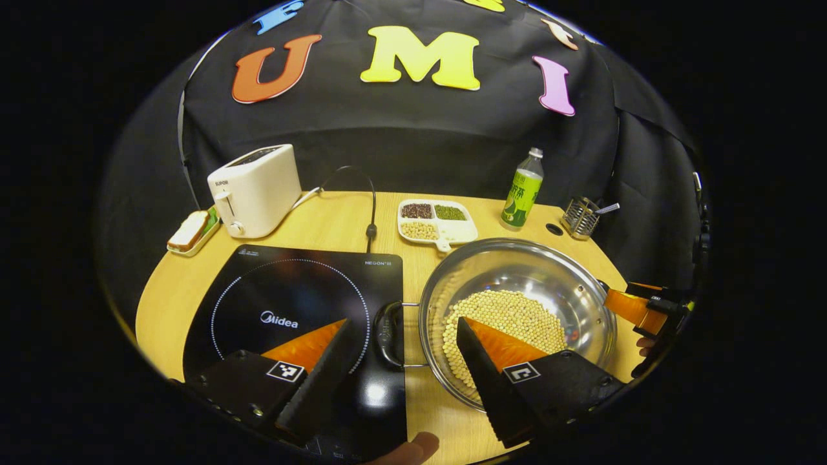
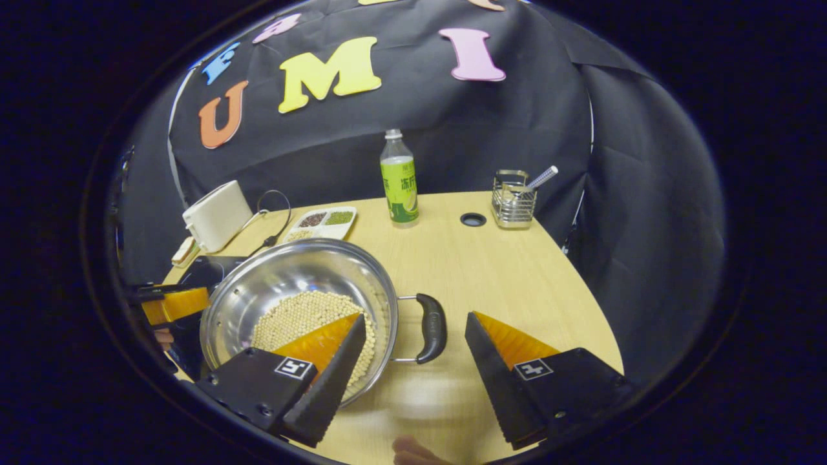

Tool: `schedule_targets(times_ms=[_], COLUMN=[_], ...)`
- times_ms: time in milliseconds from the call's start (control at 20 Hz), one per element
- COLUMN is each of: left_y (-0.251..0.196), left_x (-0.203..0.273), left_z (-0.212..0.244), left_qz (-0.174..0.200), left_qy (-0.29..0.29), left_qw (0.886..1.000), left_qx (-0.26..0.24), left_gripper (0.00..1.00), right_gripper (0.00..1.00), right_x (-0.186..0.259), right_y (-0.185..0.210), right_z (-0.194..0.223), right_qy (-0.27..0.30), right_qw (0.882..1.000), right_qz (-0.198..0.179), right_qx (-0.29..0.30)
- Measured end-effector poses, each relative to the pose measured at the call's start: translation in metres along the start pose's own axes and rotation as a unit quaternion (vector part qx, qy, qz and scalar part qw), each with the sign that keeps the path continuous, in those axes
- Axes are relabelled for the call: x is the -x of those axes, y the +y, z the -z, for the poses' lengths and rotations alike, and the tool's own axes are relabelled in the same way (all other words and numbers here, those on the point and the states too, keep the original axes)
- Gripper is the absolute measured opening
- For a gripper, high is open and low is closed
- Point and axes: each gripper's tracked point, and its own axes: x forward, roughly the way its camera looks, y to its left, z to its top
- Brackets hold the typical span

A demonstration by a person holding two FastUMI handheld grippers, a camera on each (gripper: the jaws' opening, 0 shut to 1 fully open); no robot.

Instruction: First push the handle of the pot to place it horizontally, then grasp the pot with both hands and set it on the induction cooktop.

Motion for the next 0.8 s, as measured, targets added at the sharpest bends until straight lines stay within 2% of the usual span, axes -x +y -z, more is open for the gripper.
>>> schedule_targets(times_ms=[250, 300, 350, 450, 600, 650, 700, 800], left_y=[0.005, 0.008, 0.008, 0.002, 0.007, 0.008, 0.008, 0.008], left_x=[-0.021, -0.021, -0.023, -0.027, -0.026, -0.028, -0.027, -0.027], left_z=[0.008, 0.009, 0.011, 0.013, 0.012, 0.014, 0.014, 0.014], left_qz=[-0.010, -0.016, -0.015, -0.003, -0.012, -0.011, -0.012, -0.010], left_qy=[0.030, 0.033, 0.037, 0.046, 0.054, 0.057, 0.058, 0.060], left_qw=[0.999, 0.999, 0.999, 0.999, 0.998, 0.998, 0.998, 0.998], left_qx=[0.015, 0.013, 0.012, 0.017, 0.010, 0.010, 0.013, 0.017], left_gripper=[0.94, 0.94, 0.93, 0.90, 0.81, 0.80, 0.75, 0.73], right_gripper=[0.95, 0.88, 0.87, 0.85, 0.77, 0.81, 0.70, 0.65], right_x=[-0.025, -0.027, -0.030, -0.032, -0.034, -0.035, -0.035, -0.034], right_y=[-0.003, -0.004, -0.005, -0.005, -0.002, -0.001, 0.002, 0.002], right_z=[0.009, 0.010, 0.010, 0.009, 0.009, 0.008, 0.009, 0.009], right_qy=[0.028, 0.033, 0.037, 0.040, 0.048, 0.052, 0.057, 0.063], right_qw=[0.999, 0.999, 0.999, 0.998, 0.998, 0.998, 0.997, 0.997], right_qz=[-0.002, -0.003, -0.005, -0.012, -0.020, -0.022, -0.024, -0.021], right_qx=[-0.017, -0.023, -0.030, -0.037, -0.039, -0.039, -0.038, -0.033])
